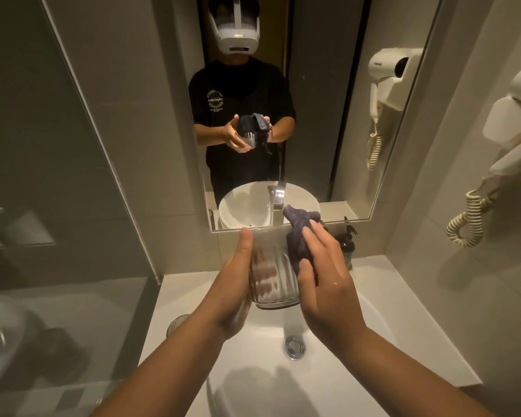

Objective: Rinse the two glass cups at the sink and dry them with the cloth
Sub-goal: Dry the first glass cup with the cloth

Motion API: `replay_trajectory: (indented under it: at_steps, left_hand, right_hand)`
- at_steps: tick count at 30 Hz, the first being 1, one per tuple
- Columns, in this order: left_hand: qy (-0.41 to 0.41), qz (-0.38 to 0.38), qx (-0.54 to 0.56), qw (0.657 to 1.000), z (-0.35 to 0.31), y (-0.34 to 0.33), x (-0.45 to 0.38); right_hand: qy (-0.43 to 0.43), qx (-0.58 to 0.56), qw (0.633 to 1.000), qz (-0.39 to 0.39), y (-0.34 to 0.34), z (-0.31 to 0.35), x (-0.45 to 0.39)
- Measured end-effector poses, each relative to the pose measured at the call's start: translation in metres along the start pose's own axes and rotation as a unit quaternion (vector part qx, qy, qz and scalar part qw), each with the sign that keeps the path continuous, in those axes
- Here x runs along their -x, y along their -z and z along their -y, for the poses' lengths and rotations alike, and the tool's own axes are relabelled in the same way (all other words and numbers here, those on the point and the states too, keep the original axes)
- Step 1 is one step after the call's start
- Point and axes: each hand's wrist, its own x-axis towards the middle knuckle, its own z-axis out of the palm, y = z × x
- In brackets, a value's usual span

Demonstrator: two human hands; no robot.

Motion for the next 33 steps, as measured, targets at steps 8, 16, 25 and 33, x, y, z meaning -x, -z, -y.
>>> replay_trajectory:
  at_steps: [8, 16, 25, 33]
  left_hand:
    - [-0.03, -0.024, 0.06, 0.997, 0.013, -0.004, -0.005]
    - [-0.025, -0.027, 0.11, 0.993, 0.013, 0.004, -0.009]
    - [0.053, -0.094, 0.136, 0.985, 0.024, -0.001, -0.007]
    - [0.09, -0.086, 0.264, 0.956, 0.026, 0.006, -0.014]
  right_hand:
    - [0.069, 0.068, 0.994, 0.059, -0.001, 0.006, -0.01]
    - [0.096, 0.079, 0.989, 0.076, 0.006, 0.01, 0.005]
    - [0.159, 0.107, 0.978, 0.086, 0.003, -0.002, 0.027]
    - [0.152, 0.05, 0.984, 0.082, 0.007, -0.004, 0.039]
